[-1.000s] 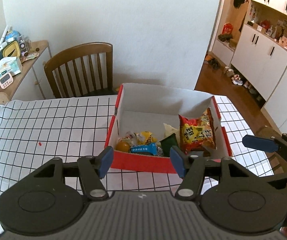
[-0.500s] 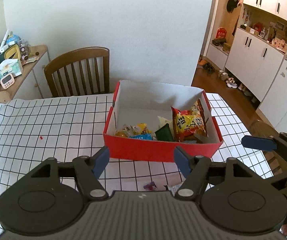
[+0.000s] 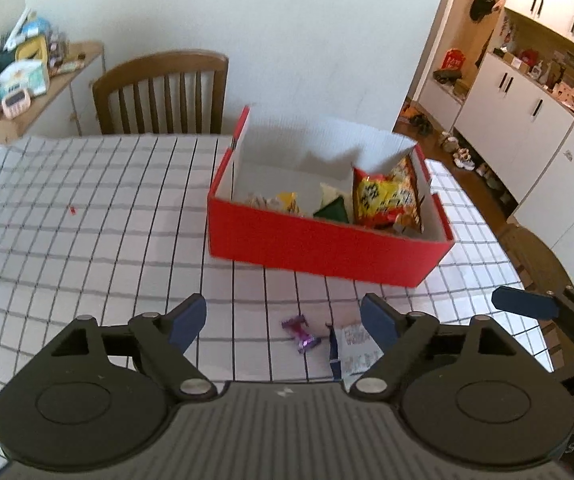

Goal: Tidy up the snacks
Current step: 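Withdraw both grippers from the box toward the purple candy and wrapped bar, then grasp the purple candy with the left gripper while the right grasps the white-navy wrapped bar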

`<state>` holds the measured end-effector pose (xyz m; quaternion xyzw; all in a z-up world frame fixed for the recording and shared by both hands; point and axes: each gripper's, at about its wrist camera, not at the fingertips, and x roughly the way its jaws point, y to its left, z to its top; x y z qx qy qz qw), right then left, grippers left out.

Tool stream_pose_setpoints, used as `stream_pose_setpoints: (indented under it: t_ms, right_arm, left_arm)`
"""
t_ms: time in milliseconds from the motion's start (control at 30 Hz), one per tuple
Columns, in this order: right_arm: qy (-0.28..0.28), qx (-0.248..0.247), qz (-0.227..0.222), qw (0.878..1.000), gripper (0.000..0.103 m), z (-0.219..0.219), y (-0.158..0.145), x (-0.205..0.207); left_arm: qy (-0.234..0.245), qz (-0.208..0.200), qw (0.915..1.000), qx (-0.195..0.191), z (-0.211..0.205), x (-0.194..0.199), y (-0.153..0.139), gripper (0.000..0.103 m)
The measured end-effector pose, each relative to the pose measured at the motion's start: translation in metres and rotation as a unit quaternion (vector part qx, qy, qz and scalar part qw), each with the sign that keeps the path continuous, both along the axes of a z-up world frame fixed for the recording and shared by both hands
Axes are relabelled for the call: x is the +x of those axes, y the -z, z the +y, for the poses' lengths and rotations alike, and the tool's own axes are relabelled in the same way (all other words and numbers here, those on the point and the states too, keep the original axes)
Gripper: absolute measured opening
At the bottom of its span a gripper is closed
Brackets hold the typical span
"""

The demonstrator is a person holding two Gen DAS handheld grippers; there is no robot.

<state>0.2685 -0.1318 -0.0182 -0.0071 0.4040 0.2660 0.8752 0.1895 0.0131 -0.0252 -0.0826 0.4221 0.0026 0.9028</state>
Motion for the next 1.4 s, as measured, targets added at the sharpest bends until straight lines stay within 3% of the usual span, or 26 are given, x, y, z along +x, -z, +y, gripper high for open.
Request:
stream_pose_setpoints:
  t_ms: [333,767,1400]
  right_arm:
    - [0.011,-0.026,0.028,0.999,0.101,0.003,0.041,-0.008]
    - [0.025,-0.058,0.071,0.995,0.101,0.008,0.09,0.014]
    - [0.018,-0.101,0.099,0.99,0.095,0.026,0.131,0.04]
  left_arm:
    - [-0.03,0.051,0.9982,0.002,-0.006,0.013,0.042,0.085]
    - [-0.091,0.121,0.9884,0.016,-0.008,0.052,0.092,0.085]
    - [-0.14,0.16,0.9771,0.006,-0.019,0.092,0.134,0.085]
